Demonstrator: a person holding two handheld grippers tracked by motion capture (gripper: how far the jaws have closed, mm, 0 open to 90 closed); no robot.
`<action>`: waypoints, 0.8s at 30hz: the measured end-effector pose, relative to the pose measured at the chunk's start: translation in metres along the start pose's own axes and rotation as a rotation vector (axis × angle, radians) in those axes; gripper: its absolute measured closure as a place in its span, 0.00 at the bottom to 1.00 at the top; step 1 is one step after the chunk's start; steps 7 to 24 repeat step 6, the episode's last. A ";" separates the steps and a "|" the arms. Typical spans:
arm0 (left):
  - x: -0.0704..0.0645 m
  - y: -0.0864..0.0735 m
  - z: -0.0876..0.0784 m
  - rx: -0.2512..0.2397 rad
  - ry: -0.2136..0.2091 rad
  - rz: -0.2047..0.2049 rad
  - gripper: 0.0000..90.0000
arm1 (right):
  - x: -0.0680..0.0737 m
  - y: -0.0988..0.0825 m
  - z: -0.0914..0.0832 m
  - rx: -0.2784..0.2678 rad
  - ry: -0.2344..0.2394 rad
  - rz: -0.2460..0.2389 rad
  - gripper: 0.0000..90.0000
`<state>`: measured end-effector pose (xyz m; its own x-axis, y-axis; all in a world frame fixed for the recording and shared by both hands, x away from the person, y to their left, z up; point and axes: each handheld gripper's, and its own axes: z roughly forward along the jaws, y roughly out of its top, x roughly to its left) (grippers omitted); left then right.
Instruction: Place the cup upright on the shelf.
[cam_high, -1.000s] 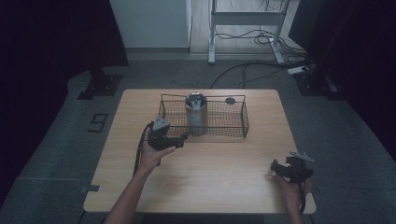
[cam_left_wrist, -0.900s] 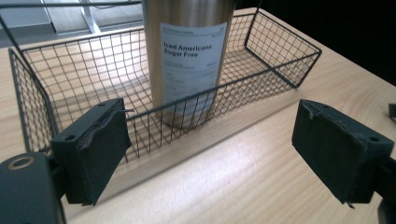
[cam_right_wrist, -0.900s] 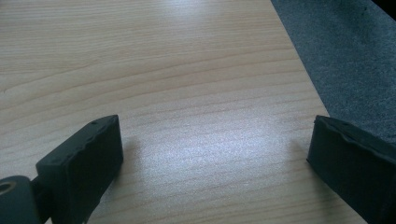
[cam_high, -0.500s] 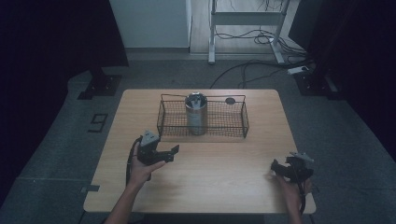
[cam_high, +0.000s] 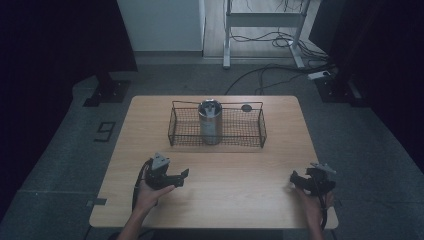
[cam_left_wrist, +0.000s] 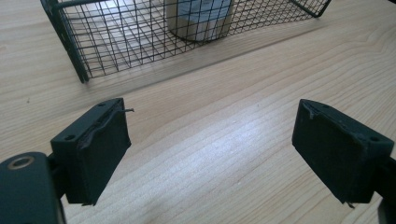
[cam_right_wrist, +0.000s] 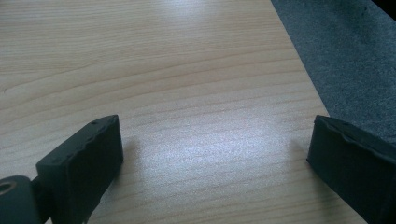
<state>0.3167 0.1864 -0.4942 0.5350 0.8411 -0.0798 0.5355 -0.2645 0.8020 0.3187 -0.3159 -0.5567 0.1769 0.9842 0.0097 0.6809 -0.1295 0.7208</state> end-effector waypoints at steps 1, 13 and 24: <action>0.000 -0.001 0.000 -0.003 -0.001 -0.004 0.12 | 0.000 0.000 0.000 0.000 0.000 0.000 0.04; 0.002 -0.003 0.004 0.010 0.009 -0.013 0.14 | 0.000 0.000 0.000 0.000 0.000 -0.001 0.04; 0.002 -0.003 0.004 0.010 0.009 -0.013 0.14 | 0.000 0.000 0.000 0.000 0.000 -0.001 0.04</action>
